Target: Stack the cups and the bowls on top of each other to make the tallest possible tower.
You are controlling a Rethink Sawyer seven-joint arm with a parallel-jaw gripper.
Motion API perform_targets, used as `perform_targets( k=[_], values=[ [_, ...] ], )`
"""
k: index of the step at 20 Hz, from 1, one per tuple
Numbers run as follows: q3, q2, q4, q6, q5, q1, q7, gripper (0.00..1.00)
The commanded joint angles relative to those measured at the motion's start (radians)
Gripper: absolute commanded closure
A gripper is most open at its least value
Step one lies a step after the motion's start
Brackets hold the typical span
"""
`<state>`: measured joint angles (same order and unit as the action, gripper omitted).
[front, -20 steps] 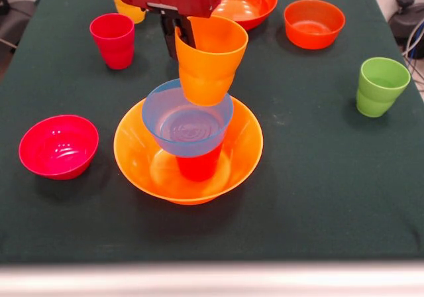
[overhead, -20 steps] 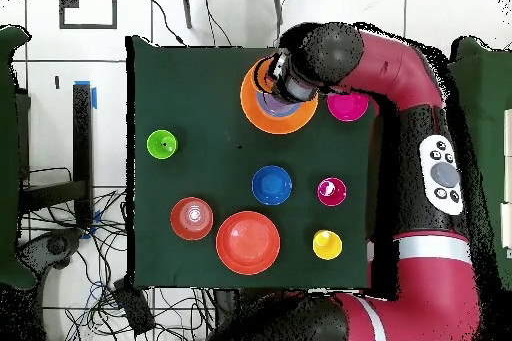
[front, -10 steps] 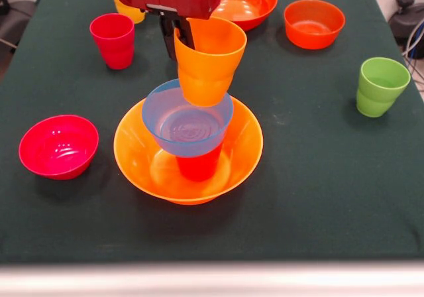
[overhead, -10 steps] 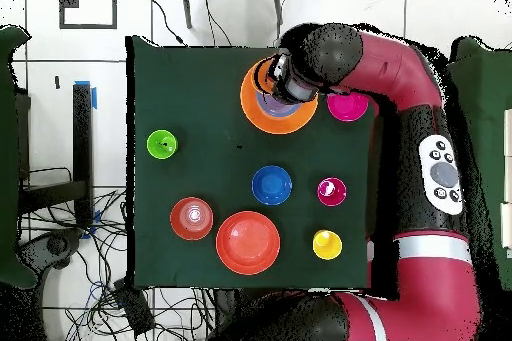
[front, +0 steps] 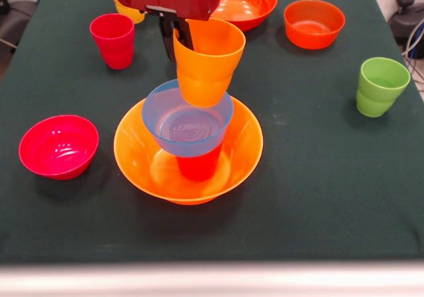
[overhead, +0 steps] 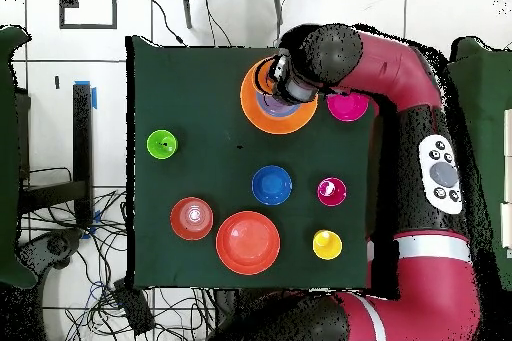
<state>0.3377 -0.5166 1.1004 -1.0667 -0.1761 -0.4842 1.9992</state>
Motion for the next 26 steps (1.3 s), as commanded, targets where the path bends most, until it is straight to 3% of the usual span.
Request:
perform_targets(
  k=[1,26],
  values=[
    [0.058,0.047,0.04,0.045,-0.096,0.0,-0.241,1.0],
    [0.062,0.077,0.001,0.046,-0.129,0.001,-0.237,1.0]
  ],
)
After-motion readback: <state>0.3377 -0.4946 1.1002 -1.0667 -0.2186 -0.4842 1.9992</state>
